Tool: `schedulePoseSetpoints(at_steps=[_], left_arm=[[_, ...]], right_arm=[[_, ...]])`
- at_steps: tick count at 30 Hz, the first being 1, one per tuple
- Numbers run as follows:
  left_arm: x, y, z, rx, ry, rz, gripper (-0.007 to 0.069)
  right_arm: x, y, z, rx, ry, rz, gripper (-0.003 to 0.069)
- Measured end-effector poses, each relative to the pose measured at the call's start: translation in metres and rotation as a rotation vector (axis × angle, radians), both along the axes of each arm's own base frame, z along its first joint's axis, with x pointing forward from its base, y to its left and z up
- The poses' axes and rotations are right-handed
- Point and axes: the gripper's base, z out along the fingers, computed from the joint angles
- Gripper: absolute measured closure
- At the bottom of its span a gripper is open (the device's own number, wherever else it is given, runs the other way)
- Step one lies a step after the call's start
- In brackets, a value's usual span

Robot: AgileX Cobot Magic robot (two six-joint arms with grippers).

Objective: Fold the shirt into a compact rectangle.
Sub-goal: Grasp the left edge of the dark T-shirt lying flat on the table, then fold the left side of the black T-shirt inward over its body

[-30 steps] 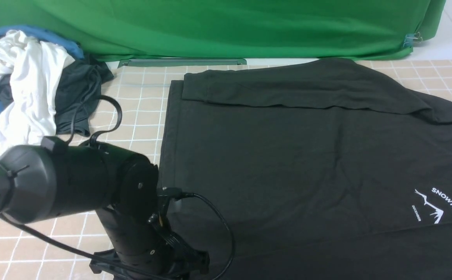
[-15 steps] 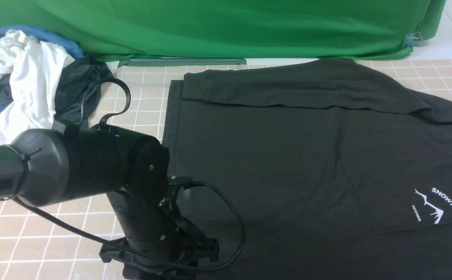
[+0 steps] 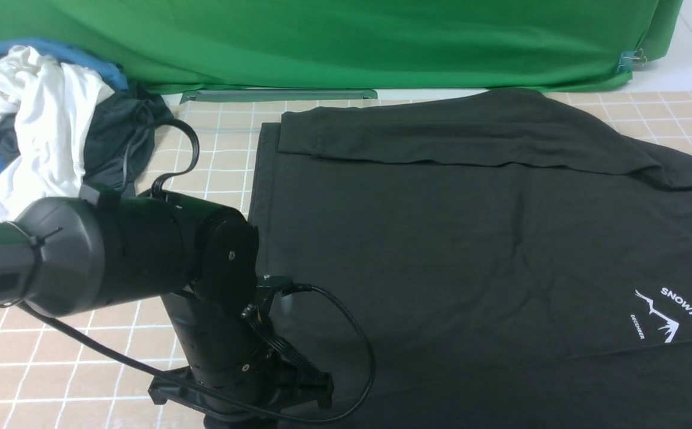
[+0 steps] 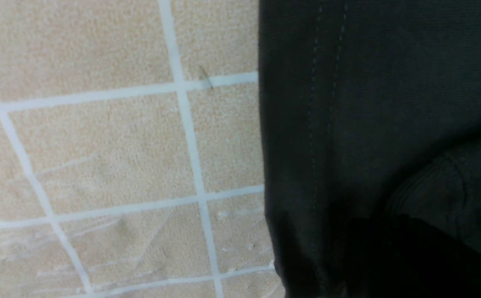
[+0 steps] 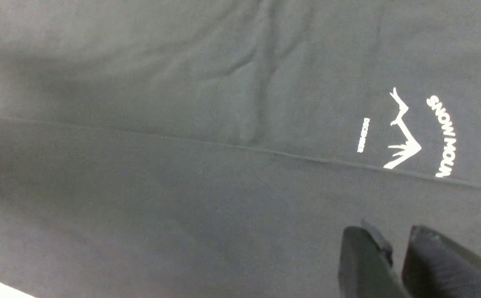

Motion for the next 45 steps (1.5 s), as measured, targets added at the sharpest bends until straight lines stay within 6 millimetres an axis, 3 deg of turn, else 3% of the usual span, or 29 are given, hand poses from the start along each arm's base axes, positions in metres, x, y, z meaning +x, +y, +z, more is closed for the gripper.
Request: schedulePoseSetpoints(at_steps=[7, 11, 18, 22, 26, 34, 39, 43, 45], left_arm=[[0.007, -0.003, 0.040, -0.054, -0.102, -0.016, 0.0603], [0.029, -0.002, 0.070, -0.107, -0.204, 0.024, 0.0603], [0.075, 0.027, 0.127, -0.198, -0.345, 0.188, 0.0603], [0.090, 0.043, 0.140, -0.212, -0.391, 0.241, 0.0603], [0.106, 0.049, 0.129, -0.208, -0.400, 0.272, 0.0603], [0.153, 0.041, 0.073, -0.179, -0.486, 0.286, 0.0603], [0.164, 0.041, 0.043, -0.124, -0.456, 0.279, 0.0601], [0.169, 0.042, 0.033, -0.103, -0.464, 0.312, 0.0575], [0.175, 0.044, 0.031, -0.086, -0.480, 0.335, 0.0525]], right_arm=[[0.000, 0.000, 0.000, 0.000, 0.001, 0.000, 0.0496], [-0.001, 0.000, 0.000, -0.013, 0.002, 0.020, 0.0613], [-0.001, 0.000, 0.000, -0.015, 0.003, 0.024, 0.0627], [0.000, 0.000, 0.000, -0.015, -0.005, 0.022, 0.0627], [0.001, 0.000, 0.001, -0.014, -0.018, 0.020, 0.0627], [0.001, 0.000, 0.001, -0.015, -0.019, 0.020, 0.0627], [0.001, 0.000, 0.001, -0.015, -0.020, 0.019, 0.0627], [0.002, 0.000, 0.001, -0.015, -0.026, 0.018, 0.0624], [0.002, 0.000, 0.001, -0.015, -0.028, 0.018, 0.0622]])
